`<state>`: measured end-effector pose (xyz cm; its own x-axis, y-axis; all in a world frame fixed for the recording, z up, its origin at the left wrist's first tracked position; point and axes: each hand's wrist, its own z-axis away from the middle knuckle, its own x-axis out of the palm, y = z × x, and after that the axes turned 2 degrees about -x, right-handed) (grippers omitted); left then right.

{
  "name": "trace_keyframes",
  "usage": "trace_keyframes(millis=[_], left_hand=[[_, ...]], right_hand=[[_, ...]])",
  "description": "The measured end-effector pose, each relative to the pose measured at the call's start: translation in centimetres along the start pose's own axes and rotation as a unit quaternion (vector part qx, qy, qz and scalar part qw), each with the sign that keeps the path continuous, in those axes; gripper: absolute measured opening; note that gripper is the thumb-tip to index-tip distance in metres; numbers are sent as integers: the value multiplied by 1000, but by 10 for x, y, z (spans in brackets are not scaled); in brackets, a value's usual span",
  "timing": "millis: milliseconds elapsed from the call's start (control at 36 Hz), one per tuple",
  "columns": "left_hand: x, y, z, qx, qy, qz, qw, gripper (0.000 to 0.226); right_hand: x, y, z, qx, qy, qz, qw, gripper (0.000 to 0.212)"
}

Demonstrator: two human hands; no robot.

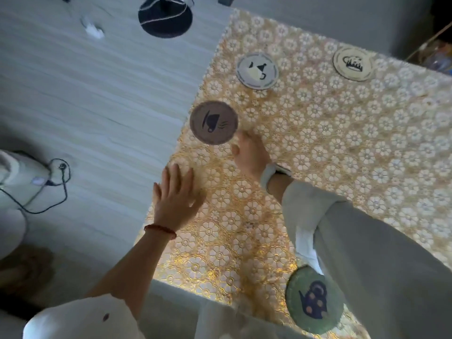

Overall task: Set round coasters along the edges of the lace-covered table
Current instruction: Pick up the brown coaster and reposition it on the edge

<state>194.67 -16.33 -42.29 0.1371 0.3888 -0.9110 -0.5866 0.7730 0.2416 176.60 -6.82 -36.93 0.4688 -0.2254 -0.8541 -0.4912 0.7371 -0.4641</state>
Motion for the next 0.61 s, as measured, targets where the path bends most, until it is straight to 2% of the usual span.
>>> trace_keyframes(millis=[83,167,222,333,444,500,611], left_hand=[[10,0,1,-2,12,-30,999,75],[14,-2,0,-1,20,-24,1000,74],[14,-4,0,1,24,-23,999,75],[13,-3,1,-9,16,-30,999,78],[11,1,0,-14,14,-33,999,77],[13,-2,0,-13,15,-34,999,75],[14,-6,1,-18,2,-39,999,74]], right_hand=[[4,-10,-45,69,17,-9,997,46],[17,-16,-69,138,-46,61,987,70],[24,-22,-73,179,-41,70,981,82],[21,-31,-79,258,-13,-27,966,73],[13,-31,-81,303,-7,-129,944,75],[14,-32,-75,286,18,-133,949,70],[17,-27,-49,157,96,-163,969,46]])
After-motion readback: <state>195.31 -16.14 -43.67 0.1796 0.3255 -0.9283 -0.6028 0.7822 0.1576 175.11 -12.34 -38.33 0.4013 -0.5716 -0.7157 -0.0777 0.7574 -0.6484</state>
